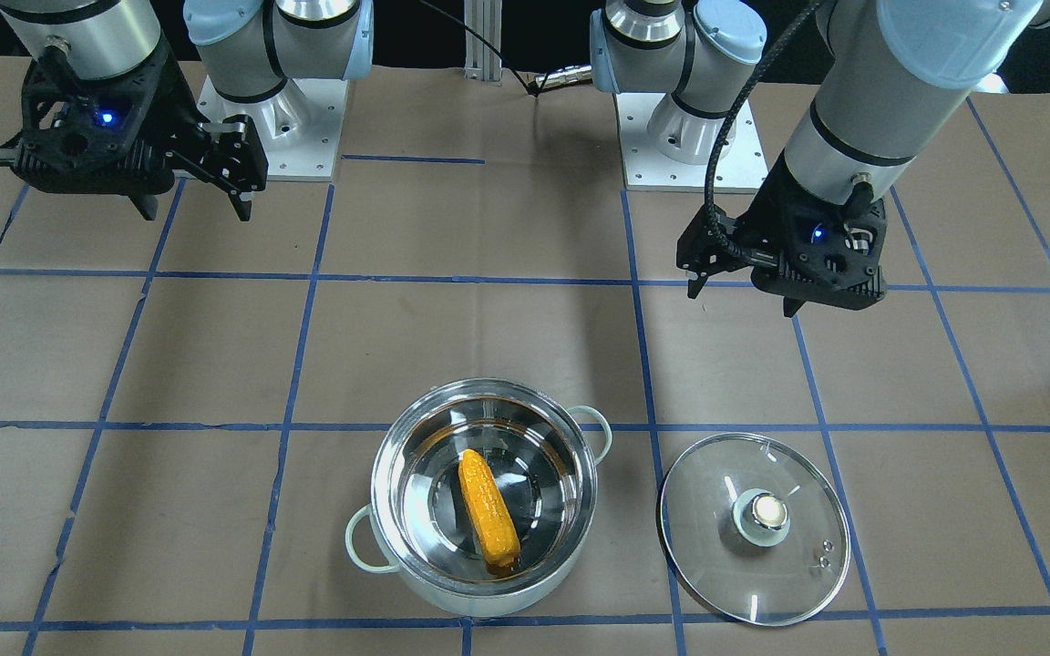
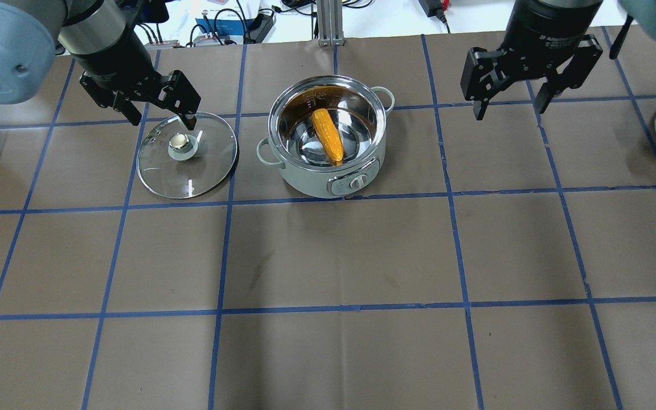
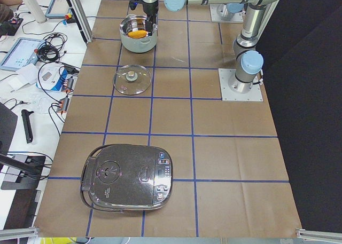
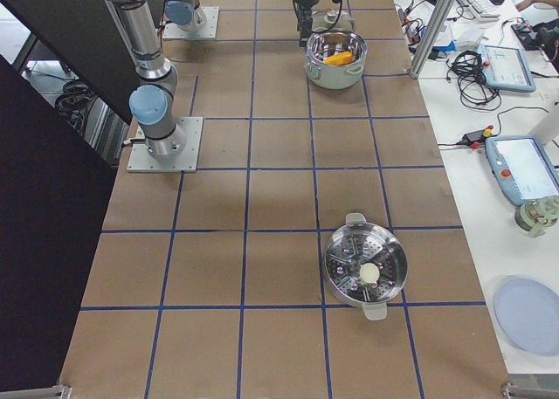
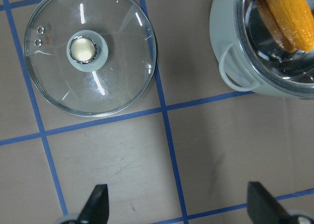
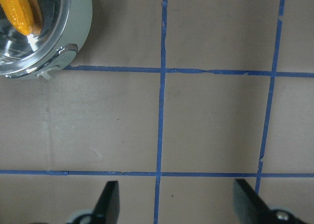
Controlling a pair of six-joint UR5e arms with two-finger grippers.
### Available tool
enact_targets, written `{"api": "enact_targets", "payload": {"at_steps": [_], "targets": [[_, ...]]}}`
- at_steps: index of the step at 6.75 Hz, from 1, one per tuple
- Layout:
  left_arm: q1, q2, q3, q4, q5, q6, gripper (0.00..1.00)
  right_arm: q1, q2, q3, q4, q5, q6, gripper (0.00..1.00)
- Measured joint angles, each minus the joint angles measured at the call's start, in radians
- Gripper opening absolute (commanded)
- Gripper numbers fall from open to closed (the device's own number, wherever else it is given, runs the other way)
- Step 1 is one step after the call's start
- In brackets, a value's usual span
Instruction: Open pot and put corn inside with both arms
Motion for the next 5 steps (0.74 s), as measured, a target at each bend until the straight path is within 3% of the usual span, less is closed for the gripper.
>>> {"api": "enact_targets", "payload": {"at_steps": [2, 5], "targets": [[-0.004, 0.007, -0.004, 0.002, 0.007, 0.001, 1.00, 0.002, -0.036, 0.059, -0.056, 0.001, 0.005, 0.91], [-0.003, 0.003, 0.002, 0.003, 0.005, 0.004, 1.00, 0.004, -0.042, 0.068, -0.085, 0.002, 0.007, 0.91]]}}
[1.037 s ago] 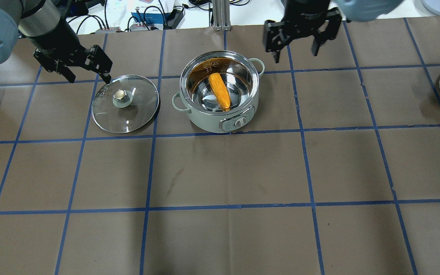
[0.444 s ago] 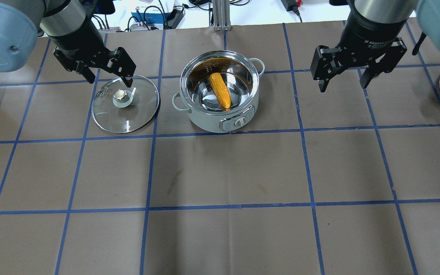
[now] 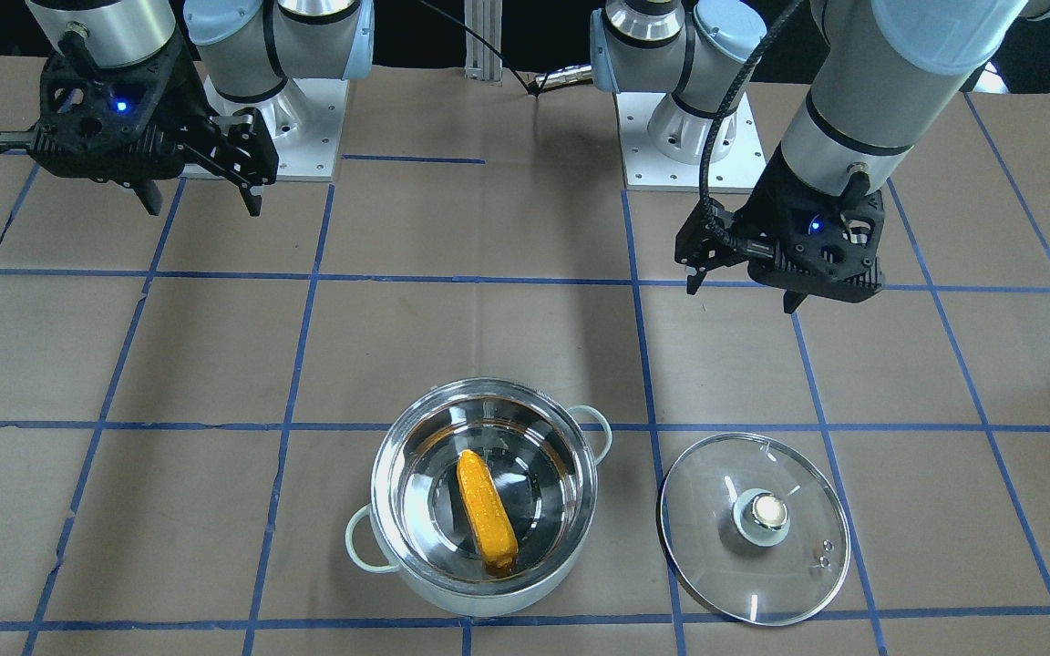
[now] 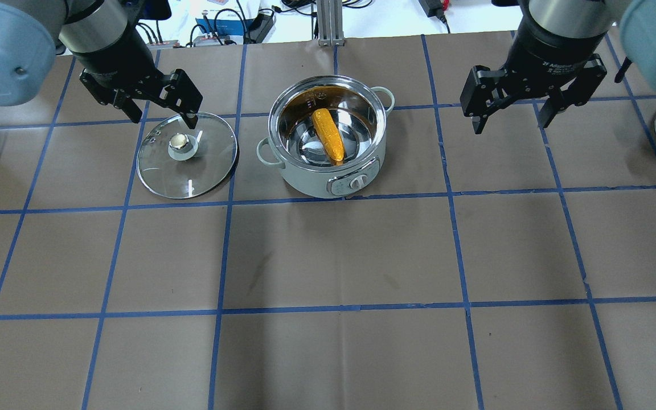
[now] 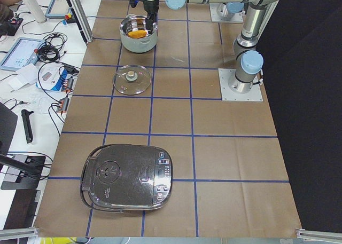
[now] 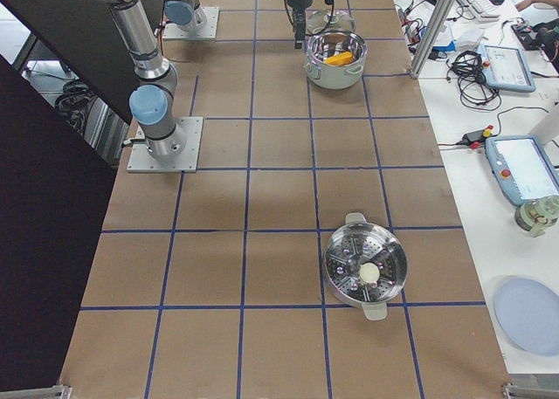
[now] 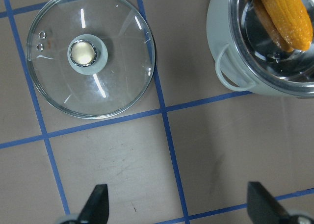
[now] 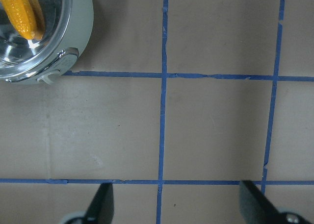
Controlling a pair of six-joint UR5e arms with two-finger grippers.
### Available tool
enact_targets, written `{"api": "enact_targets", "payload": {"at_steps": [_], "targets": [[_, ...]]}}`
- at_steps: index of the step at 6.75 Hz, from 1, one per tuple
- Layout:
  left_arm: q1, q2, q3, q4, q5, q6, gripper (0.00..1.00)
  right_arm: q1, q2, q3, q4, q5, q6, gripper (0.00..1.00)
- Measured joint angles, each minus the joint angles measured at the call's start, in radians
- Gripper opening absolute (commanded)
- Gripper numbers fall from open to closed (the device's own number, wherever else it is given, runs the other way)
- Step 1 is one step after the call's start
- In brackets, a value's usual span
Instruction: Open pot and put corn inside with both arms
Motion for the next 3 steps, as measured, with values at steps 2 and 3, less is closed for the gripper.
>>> {"api": "enact_targets", "payload": {"at_steps": [2, 3], "targets": [[0.002, 0.000, 0.001, 0.000, 0.000, 0.002, 1.00, 0.001, -0.001, 0.003, -0.011, 0.000, 0.000, 0.91], [0.002, 0.000, 0.001, 0.000, 0.000, 0.003, 1.00, 0.001, -0.001, 0.003, -0.012, 0.000, 0.000, 0.91]]}}
